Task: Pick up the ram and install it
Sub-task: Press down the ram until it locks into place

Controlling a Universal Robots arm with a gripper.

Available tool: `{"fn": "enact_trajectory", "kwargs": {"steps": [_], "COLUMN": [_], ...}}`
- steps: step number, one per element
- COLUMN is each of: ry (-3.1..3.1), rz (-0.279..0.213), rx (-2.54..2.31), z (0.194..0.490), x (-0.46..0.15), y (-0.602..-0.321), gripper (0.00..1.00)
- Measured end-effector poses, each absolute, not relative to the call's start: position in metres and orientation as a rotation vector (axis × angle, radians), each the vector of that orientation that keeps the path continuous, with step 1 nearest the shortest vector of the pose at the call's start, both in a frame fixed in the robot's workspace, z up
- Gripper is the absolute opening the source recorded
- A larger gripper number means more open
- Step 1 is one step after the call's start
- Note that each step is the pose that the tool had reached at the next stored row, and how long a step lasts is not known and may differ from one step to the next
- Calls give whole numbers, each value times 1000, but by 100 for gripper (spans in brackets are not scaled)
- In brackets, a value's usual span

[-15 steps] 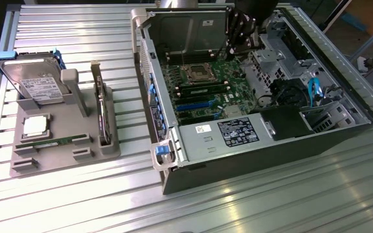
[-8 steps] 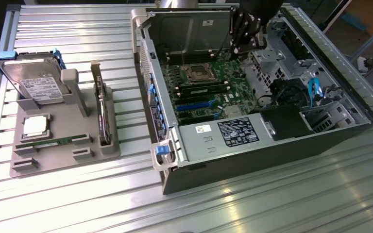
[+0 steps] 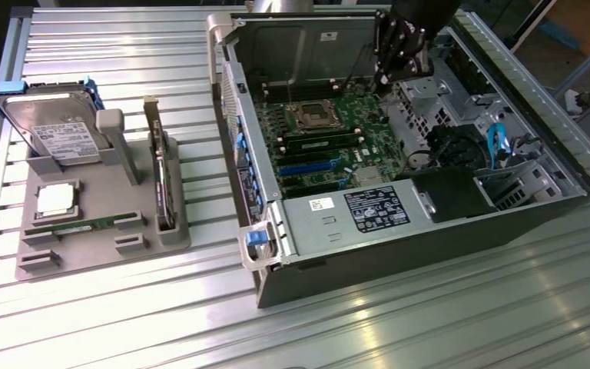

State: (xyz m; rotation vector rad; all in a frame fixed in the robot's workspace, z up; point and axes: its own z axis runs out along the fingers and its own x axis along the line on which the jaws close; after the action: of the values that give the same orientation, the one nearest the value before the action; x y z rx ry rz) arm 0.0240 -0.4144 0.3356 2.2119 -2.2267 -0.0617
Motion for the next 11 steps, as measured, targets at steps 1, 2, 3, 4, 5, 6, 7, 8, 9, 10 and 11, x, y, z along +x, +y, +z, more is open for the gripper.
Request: {"fn": "enact_trajectory", "kwargs": {"steps": [1,2,3,4,5,6,7,8,9,10,11], "ry": [-2227,-2227,-2227,-2227,-2227,-2227,-2227,-2227,-2227,-2227,-2227], "rz": [-62,-62,-62,-62,-62,-62,-62,-62,-62,-62,-62], "rx": [2212,2212,2212,2212,2212,2212,2212,2212,2212,2212,2212], "z": [336,336,336,336,336,336,334,333,331,330,328], "x": [25,25,25,25,25,25,25,25,25,25,25], "y": [-414,-414,-414,-414,-414,-414,-415,-415,-414,-414,-414], "gripper": [11,11,11,11,11,11,11,11,11,11,11]}}
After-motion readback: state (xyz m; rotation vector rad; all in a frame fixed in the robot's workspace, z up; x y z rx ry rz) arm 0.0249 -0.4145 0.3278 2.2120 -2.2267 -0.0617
